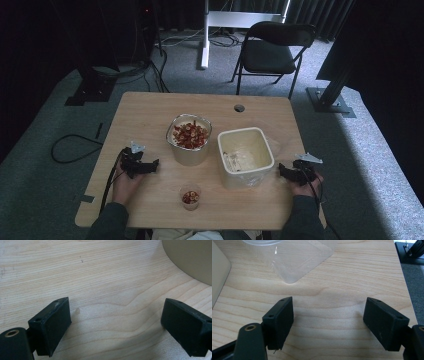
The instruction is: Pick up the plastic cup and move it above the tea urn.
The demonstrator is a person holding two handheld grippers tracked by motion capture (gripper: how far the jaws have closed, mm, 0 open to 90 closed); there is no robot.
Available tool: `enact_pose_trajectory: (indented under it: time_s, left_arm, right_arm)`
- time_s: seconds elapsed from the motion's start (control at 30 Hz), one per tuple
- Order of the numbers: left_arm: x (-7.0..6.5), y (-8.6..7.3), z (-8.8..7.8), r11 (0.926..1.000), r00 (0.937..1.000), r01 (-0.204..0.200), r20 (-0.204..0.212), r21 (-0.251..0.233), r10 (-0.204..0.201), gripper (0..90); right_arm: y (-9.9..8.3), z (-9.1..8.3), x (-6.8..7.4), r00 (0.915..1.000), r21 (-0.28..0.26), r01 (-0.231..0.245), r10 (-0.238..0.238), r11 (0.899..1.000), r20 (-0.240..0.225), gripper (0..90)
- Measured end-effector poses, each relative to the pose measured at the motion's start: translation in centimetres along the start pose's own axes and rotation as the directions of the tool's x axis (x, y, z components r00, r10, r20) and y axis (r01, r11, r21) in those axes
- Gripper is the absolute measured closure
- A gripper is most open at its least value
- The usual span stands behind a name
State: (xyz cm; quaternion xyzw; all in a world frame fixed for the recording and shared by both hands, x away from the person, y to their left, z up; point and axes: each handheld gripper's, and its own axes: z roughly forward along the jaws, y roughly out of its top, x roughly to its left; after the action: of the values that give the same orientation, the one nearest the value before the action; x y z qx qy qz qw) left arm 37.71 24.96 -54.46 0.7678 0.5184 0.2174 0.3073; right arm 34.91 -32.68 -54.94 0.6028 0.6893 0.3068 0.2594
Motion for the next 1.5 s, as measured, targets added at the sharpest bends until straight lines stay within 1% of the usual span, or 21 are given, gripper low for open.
enact_pose_trajectory:
  time_s: [0.1,0.27,0.3,0.4,0.43,0.47,0.57,0.77,0.83,0.93,0.97,1.07,1.17,1.3,1.4,1.5]
  left_arm:
    - [0.0,0.0,0.0,1.0,1.0,0.0,0.0,0.0,0.0,9.7]
    - [0.0,0.0,0.0,1.0,1.0,0.0,0.0,0.0,0.0,9.7]
    - [0.0,0.0,0.0,1.0,1.0,0.0,0.0,0.0,0.0,9.7]
    - [0.0,0.0,0.0,1.0,1.0,0.001,0.0,0.0,-0.001,9.7]
    - [0.0,0.0,0.0,1.0,1.0,0.001,0.0,0.0,-0.001,9.7]
    - [0.0,0.0,0.0,1.0,1.0,0.001,0.0,-0.001,-0.001,9.7]
    - [0.0,0.0,0.0,1.0,1.0,0.001,0.0,-0.001,-0.001,9.7]
    - [0.0,0.0,0.0,1.0,1.0,0.001,0.0,0.0,-0.001,9.7]
    - [0.0,0.0,0.0,1.0,1.0,0.0,0.0,0.0,0.0,9.7]
    - [0.0,0.0,0.0,1.0,1.0,-0.001,0.0,-0.001,0.001,9.7]
    - [-0.1,0.0,0.0,1.0,1.0,-0.001,0.001,-0.001,0.001,9.7]
    - [-0.1,0.0,0.0,1.0,1.0,-0.001,0.001,-0.001,0.001,9.7]
    - [-0.1,-0.1,0.0,1.0,1.0,-0.001,0.001,-0.001,0.001,9.7]
    - [-0.1,-0.1,-0.1,1.0,1.0,-0.002,0.001,0.0,0.002,9.7]
    - [-0.1,-0.1,-0.1,1.0,1.0,-0.002,0.001,0.0,0.002,9.7]
    - [-0.1,-0.1,-0.1,1.0,1.0,-0.002,0.001,0.0,0.002,9.7]
  right_arm:
    - [0.0,0.0,0.0,0.9999,0.003,0.008,-0.008,1.0,-0.007,21.2]
    - [0.0,0.0,0.1,0.9999,0.008,0.012,-0.012,1.0,-0.01,20.1]
    - [0.0,0.0,0.2,0.9999,0.011,0.01,-0.01,1.0,-0.01,20.5]
    - [0.2,-0.3,0.4,0.9998,0.022,0.017,-0.017,1.0,0.003,26.8]
    - [0.4,-0.4,0.5,0.9998,0.016,0.017,-0.017,1.0,0.004,28.5]
    - [0.5,-0.7,0.6,0.9999,0.001,0.011,-0.011,1.0,0.0,28.7]
    - [0.9,-1.3,0.7,1.0,-0.02,0.003,-0.003,1.0,0.008,29.7]
    - [1.6,-2.4,0.7,0.9987,-0.071,-0.005,0.009,0.997,0.051,30.8]
    - [2.0,-2.7,0.6,0.9985,-0.086,-0.015,0.02,0.996,0.051,32.1]
    - [2.5,-3.0,0.7,0.998,-0.098,-0.008,0.015,0.995,0.062,33.7]
    - [2.7,-3.0,0.7,0.9981,-0.104,-0.01,0.016,0.995,0.059,34.6]
    - [3.2,-3.2,0.8,0.9971,-0.123,-0.017,0.026,0.992,0.071,34.6]
    - [3.8,-3.4,1.1,0.9958,-0.134,-0.008,0.021,0.991,0.09,35.4]
    - [4.8,-3.7,1.2,0.9953,-0.163,-0.011,0.027,0.987,0.093,36.5]
    - [5.6,-3.6,1.3,0.9958,-0.169,-0.015,0.03,0.986,0.087,37.6]
    - [6.3,-2.9,1.5,0.9962,-0.162,-0.017,0.03,0.987,0.081,37.7]
